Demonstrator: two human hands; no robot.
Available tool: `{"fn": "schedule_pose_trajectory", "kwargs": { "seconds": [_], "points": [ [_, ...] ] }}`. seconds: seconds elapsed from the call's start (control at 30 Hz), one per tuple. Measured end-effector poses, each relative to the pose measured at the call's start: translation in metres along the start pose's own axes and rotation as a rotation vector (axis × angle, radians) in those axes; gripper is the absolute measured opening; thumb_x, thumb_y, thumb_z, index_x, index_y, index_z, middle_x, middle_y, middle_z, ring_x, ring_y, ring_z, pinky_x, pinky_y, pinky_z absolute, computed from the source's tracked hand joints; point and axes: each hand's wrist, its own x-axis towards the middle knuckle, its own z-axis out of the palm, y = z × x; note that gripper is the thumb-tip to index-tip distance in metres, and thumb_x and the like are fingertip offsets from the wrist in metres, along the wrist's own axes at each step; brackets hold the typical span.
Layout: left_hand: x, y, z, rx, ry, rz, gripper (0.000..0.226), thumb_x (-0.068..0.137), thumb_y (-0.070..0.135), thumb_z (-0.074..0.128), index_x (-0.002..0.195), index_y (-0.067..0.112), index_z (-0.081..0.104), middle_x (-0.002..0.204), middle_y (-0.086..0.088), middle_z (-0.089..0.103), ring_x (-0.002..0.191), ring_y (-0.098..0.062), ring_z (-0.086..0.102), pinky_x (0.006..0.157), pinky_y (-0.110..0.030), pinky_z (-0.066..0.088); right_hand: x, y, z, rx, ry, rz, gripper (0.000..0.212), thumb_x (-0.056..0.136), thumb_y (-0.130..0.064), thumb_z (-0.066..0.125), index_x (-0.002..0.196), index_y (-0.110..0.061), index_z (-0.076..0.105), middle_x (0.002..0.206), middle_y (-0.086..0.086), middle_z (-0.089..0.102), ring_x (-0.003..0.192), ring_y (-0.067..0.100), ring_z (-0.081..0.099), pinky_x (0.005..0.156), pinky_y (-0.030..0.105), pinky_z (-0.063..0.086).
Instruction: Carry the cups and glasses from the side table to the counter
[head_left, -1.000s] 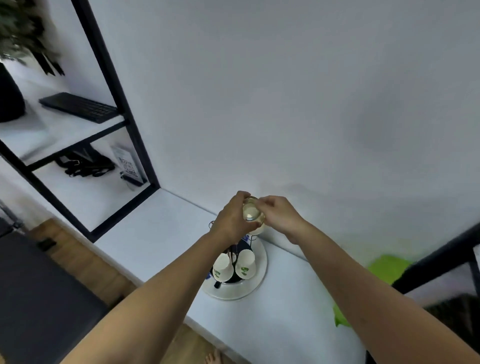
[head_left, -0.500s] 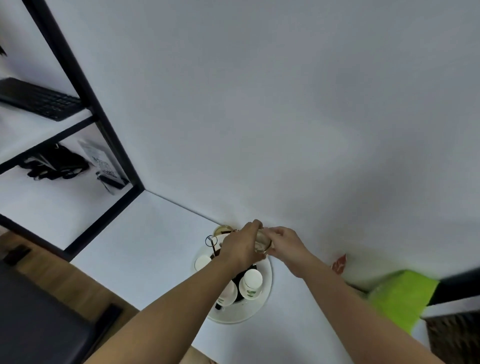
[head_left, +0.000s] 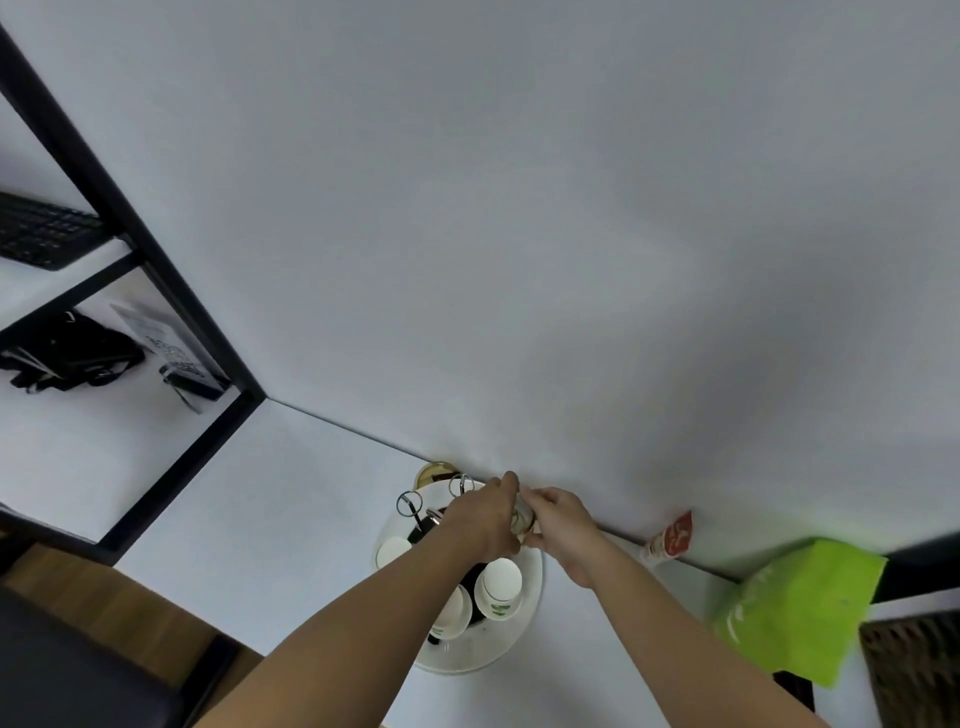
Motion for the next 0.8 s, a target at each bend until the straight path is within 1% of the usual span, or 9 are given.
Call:
{"fn": "schedule_pose_trajectory", "kwargs": {
  "seconds": [0.17, 0.33, 0.43, 0.47, 0.53, 0.6, 0.67, 0.73, 0.8],
  "points": [
    [0.005, -0.001, 0.006, 0.073, -0.051, -0.026, 0.069, 0.080, 0.038, 0.078, 0.130, 0.013, 0.037, 0.126, -0.008, 0.059, 0.113, -0.034, 0.062, 0.088, -0.044, 0.053, 0.007, 0.010, -0.003, -0.018, -0.017, 0.026, 0.026, 0.104, -0.023, 0.046, 0.118, -0.009, 0.064, 0.113, 0.013, 0.072, 0.104, 0.028, 0.070, 0.097, 0.047, 0.055],
    [0.007, 0.002, 0.009, 0.188, -0.074, -0.049, 0.072, 0.082, 0.041, 0.077, 0.135, 0.015, 0.035, 0.125, -0.008, 0.058, 0.113, -0.034, 0.063, 0.081, -0.041, 0.046, 0.011, 0.021, -0.004, -0.048, -0.049, 0.048, 0.031, 0.105, -0.020, 0.046, 0.133, -0.014, 0.058, 0.120, 0.008, 0.067, 0.112, 0.027, 0.066, 0.103, 0.046, 0.051],
    [0.006, 0.003, 0.009, 0.189, -0.079, -0.066, 0.071, 0.082, 0.040, 0.077, 0.134, 0.015, 0.036, 0.127, -0.008, 0.057, 0.114, -0.033, 0.062, 0.083, -0.041, 0.047, 0.010, 0.021, -0.005, -0.145, -0.058, 0.035, 0.039, 0.104, -0.020, 0.045, 0.142, -0.017, 0.051, 0.131, 0.005, 0.061, 0.118, 0.023, 0.061, 0.107, 0.041, 0.048],
    [0.005, 0.004, 0.008, 0.185, -0.079, -0.068, 0.071, 0.082, 0.040, 0.077, 0.134, 0.015, 0.036, 0.129, -0.007, 0.056, 0.115, -0.033, 0.062, 0.084, -0.041, 0.048, 0.008, 0.020, -0.005, -0.182, -0.065, 0.023, 0.040, 0.104, -0.019, 0.044, 0.144, -0.018, 0.050, 0.132, 0.003, 0.060, 0.117, 0.020, 0.060, 0.106, 0.038, 0.048],
    [0.003, 0.007, 0.006, 0.171, -0.070, -0.065, 0.071, 0.082, 0.040, 0.076, 0.135, 0.015, 0.036, 0.132, -0.005, 0.055, 0.115, -0.033, 0.062, 0.086, -0.041, 0.048, 0.002, 0.014, -0.006, -0.261, -0.086, -0.020, 0.042, 0.103, -0.018, 0.041, 0.144, -0.021, 0.050, 0.129, -0.001, 0.059, 0.109, 0.016, 0.057, 0.096, 0.032, 0.048],
    [0.001, 0.010, -0.001, 0.142, -0.056, -0.060, 0.070, 0.083, 0.038, 0.075, 0.138, 0.016, 0.036, 0.134, -0.004, 0.053, 0.116, -0.033, 0.062, 0.089, -0.042, 0.048, -0.005, 0.004, -0.007, -0.347, -0.108, -0.083, 0.042, 0.103, -0.020, 0.040, 0.144, -0.022, 0.050, 0.133, -0.002, 0.057, 0.112, 0.014, 0.054, 0.092, 0.028, 0.046],
    [0.000, 0.014, -0.013, 0.112, -0.038, -0.038, 0.067, 0.084, 0.033, 0.074, 0.138, 0.016, 0.037, 0.134, -0.006, 0.053, 0.116, -0.034, 0.061, 0.090, -0.043, 0.051, -0.011, -0.009, -0.008, -0.415, -0.114, -0.143, 0.040, 0.103, -0.022, 0.041, 0.142, -0.019, 0.052, 0.137, -0.001, 0.059, 0.117, 0.014, 0.057, 0.090, 0.027, 0.046],
    [-0.003, 0.015, -0.029, 0.079, -0.016, -0.013, 0.065, 0.086, 0.028, 0.073, 0.139, 0.016, 0.037, 0.132, -0.009, 0.054, 0.114, -0.034, 0.061, 0.090, -0.044, 0.052, -0.017, -0.026, -0.011, -0.491, -0.120, -0.195, 0.040, 0.104, -0.025, 0.042, 0.143, -0.016, 0.050, 0.138, 0.002, 0.058, 0.121, 0.016, 0.057, 0.096, 0.027, 0.046],
    [-0.009, 0.017, -0.053, 0.073, 0.032, 0.005, 0.066, 0.088, 0.030, 0.073, 0.142, 0.017, 0.037, 0.133, -0.009, 0.055, 0.114, -0.032, 0.060, 0.090, -0.043, 0.051, -0.025, -0.047, -0.016, -0.588, -0.123, -0.270, 0.044, 0.105, -0.027, 0.044, 0.146, -0.014, 0.045, 0.146, 0.005, 0.051, 0.131, 0.019, 0.051, 0.102, 0.024, 0.038]
  ]
}}
